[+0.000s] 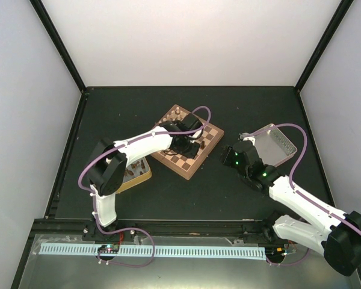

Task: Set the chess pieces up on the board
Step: Place the chess piece on the chessboard, then pick up the chess piece from the storage box.

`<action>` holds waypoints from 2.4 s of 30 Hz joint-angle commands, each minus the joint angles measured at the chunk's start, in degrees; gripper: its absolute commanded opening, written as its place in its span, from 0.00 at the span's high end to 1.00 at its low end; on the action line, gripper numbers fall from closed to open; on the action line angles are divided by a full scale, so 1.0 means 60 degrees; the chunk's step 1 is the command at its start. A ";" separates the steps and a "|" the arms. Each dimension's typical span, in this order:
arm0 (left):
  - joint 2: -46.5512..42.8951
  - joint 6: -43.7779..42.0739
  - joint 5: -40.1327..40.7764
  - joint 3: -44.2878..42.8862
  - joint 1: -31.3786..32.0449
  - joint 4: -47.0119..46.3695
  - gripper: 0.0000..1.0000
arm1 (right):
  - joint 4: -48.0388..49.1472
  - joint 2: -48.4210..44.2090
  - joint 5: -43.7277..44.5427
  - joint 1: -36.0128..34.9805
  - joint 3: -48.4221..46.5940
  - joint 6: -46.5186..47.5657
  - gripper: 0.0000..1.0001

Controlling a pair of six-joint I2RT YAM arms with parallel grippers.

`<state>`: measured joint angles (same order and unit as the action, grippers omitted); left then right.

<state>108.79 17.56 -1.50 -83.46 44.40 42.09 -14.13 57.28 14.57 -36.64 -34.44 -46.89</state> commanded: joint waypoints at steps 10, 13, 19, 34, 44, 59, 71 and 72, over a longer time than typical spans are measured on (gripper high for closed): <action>0.0661 0.0013 -0.0162 -0.0461 0.0131 -0.0386 0.94 | -0.0172 -0.0143 0.0385 0.0030 0.0026 -0.0204 0.39; 0.0837 0.0052 -0.0152 -0.0516 0.0144 -0.0416 0.94 | -0.0206 -0.0149 0.0398 0.0038 0.0026 -0.0222 0.39; 0.0969 0.0090 -0.0174 -0.0677 0.0147 -0.0178 0.87 | -0.0287 -0.0196 0.0398 0.0042 0.0012 -0.0183 0.38; 0.0281 0.0185 -0.0190 -0.1113 0.0080 0.0011 0.41 | -0.0332 -0.0327 0.0374 0.0031 -0.0017 -0.0134 0.36; -0.1540 0.0640 0.0397 0.0169 -0.0355 -0.0374 0.41 | -0.0356 -0.0439 0.0417 0.0037 -0.0012 -0.0103 0.36; -0.6512 0.2535 0.1221 0.5351 -0.4411 -0.1140 0.51 | -0.0122 0.0146 -0.0126 0.0030 -0.0231 0.0075 0.36; -0.5384 0.2584 -0.0274 0.6753 -0.5996 -0.1756 0.69 | -0.0084 0.0436 -0.0250 0.0033 -0.0340 0.0147 0.38; -0.5239 0.2581 -0.0435 0.6761 -0.6013 -0.1849 0.70 | -0.0092 0.0425 -0.0235 0.0036 -0.0340 0.0161 0.39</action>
<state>74.02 32.64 1.15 -43.18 9.30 34.74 -15.75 59.81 12.88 -36.62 -34.70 -46.59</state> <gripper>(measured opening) 0.326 0.619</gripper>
